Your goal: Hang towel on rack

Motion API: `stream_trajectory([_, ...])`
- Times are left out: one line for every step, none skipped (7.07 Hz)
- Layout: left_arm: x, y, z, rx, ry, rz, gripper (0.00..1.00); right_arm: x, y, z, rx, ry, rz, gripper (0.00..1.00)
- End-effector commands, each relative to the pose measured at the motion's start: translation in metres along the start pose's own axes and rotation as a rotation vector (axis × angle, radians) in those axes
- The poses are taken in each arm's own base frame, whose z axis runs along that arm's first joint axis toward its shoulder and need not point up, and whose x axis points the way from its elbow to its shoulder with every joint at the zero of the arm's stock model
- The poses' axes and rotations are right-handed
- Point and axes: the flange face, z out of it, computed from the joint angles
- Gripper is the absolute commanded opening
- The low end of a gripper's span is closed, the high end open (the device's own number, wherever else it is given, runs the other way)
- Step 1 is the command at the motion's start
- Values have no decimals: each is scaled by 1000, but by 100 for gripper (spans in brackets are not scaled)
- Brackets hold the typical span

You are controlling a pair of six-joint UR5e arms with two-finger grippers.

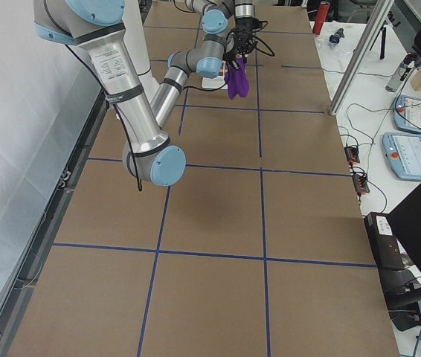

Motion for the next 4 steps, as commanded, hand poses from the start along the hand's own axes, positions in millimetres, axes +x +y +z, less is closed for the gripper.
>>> stream_trajectory([-2,-3,0,1,1,1,0,0,0,1,-4,-1,-2,0])
stream_trajectory([-2,-3,0,1,1,1,0,0,2,2,-18,-8,4,9])
stream_trajectory([-8,-3,-5,-1,5,4,0,-1,4,0,-17,-10,10,99])
stream_trajectory([-22,-7,-17,-6,8,16,0,4,8,2,-48,-5,21,100])
